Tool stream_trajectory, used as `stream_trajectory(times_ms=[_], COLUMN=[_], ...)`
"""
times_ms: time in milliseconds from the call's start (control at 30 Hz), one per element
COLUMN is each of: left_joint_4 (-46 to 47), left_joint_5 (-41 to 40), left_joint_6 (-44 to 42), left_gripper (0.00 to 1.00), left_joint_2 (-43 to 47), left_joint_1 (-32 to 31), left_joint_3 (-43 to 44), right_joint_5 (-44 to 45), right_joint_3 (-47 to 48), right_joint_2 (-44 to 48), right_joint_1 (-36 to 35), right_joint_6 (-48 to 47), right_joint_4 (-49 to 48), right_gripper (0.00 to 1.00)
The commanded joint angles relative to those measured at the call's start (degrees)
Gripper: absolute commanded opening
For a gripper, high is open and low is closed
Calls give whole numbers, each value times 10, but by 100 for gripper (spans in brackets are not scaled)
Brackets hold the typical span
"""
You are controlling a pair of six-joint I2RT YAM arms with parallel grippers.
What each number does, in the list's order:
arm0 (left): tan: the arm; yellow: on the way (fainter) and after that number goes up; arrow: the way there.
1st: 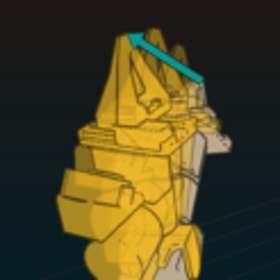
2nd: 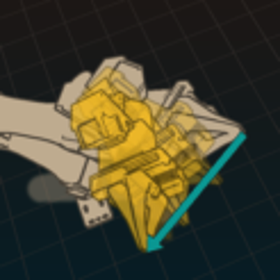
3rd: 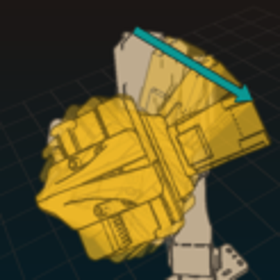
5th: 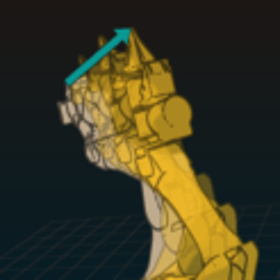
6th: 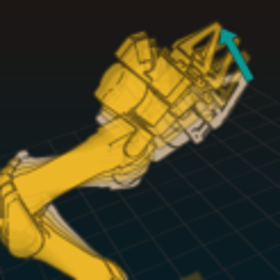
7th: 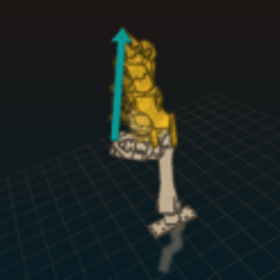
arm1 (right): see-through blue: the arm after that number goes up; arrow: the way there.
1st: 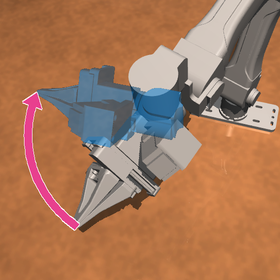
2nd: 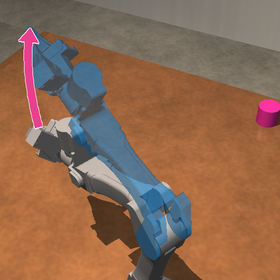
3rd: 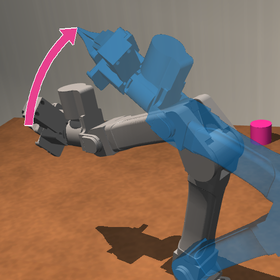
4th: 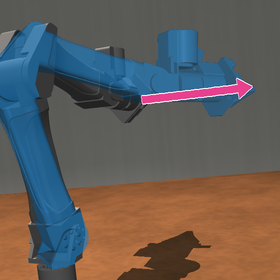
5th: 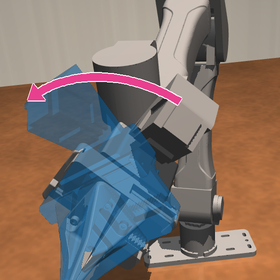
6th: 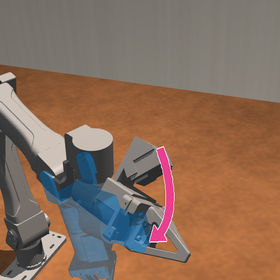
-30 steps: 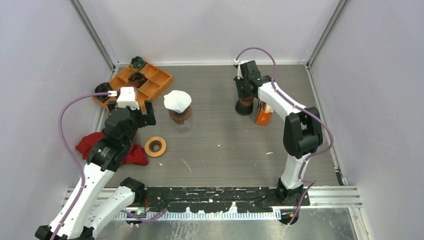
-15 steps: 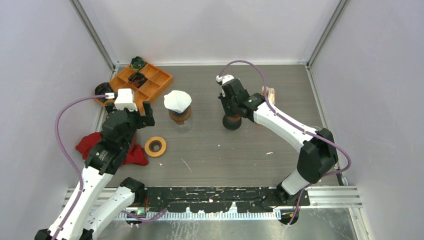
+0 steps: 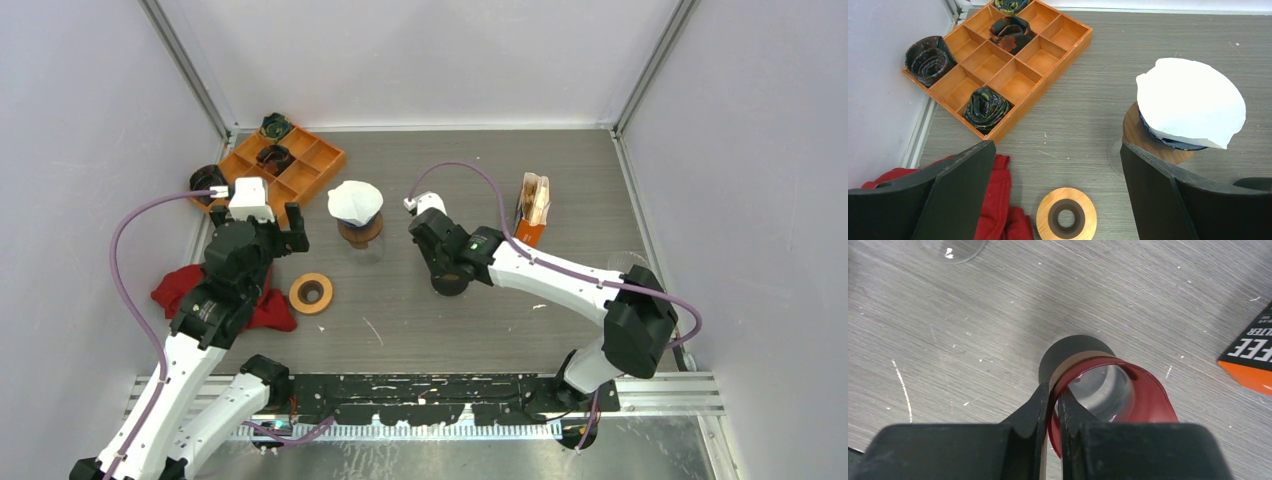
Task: Place the coffee filter in the dripper
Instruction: Move the coffee server to the center of the board.
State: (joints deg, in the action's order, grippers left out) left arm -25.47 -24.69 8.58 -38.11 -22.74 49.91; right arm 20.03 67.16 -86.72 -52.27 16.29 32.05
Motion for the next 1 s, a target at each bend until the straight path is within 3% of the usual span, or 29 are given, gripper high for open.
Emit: stream_trajectory(times_ms=[0, 667, 967], left_joint_4=[39, 39, 32], left_joint_5=[-15, -21, -21], left_joint_6=[-1, -2, 9], left_gripper=[99, 99, 99], left_joint_2=[4, -3, -10], left_joint_1=[3, 3, 3], left_joint_3=[1, 0, 3], right_joint_5=[33, 6, 4], right_joint_3=[3, -8, 0], right_joint_2=[10, -31, -13], right_joint_1=[-28, -80, -81], right_joint_6=[32, 17, 12], right_joint_4=[-42, -74, -68], right_gripper=[4, 8, 29])
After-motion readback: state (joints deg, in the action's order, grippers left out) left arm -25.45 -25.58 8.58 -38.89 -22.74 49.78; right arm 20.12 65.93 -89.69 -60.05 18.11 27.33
